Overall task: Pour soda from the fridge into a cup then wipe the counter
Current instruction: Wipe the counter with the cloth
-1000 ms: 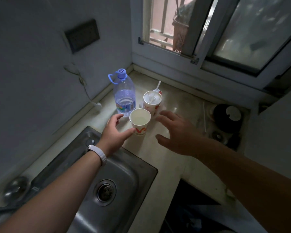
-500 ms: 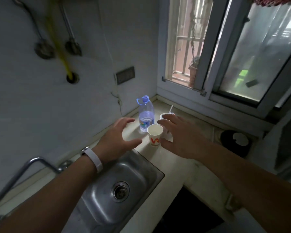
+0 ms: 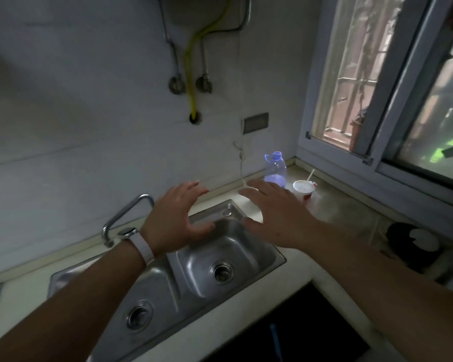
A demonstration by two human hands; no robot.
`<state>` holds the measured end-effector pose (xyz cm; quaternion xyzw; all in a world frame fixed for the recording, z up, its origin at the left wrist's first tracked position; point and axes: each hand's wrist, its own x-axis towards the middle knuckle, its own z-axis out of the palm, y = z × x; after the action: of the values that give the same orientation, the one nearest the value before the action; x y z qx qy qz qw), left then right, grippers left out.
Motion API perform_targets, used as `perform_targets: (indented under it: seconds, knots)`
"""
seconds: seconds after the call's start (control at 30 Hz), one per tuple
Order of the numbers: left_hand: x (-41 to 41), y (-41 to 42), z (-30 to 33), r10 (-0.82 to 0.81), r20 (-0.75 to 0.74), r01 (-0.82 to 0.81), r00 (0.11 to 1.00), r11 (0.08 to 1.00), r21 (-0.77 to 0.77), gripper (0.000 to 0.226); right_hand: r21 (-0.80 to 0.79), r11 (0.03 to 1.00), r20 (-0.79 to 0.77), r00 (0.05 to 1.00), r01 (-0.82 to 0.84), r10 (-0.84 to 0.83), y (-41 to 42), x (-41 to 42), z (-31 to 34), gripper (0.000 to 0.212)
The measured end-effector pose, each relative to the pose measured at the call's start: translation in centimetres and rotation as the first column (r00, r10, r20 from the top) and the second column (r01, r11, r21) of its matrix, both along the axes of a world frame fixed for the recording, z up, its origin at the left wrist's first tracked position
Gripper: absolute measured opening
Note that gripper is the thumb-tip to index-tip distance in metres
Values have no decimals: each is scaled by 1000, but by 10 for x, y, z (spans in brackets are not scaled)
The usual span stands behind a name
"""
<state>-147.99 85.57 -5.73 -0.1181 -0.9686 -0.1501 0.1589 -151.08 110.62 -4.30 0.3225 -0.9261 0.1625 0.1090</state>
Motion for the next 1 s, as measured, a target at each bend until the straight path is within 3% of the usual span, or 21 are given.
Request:
perform_targets:
  seconds: [0.2,0.5,1.0]
  knots:
    - [55,-40,0,91,-91,-96,992,993,-61,77,27,993,17,993,-119,118,-46,24,3,60]
    - [171,-131,6,346,-94,-352,933,935,-51,79,74,932,-14,934,-356,358,-158,83,21,58]
    - [448,-338,-5,645,-65,-648,761,758,-71,79,91,782,46,787,-616,615,-409,286,5,62]
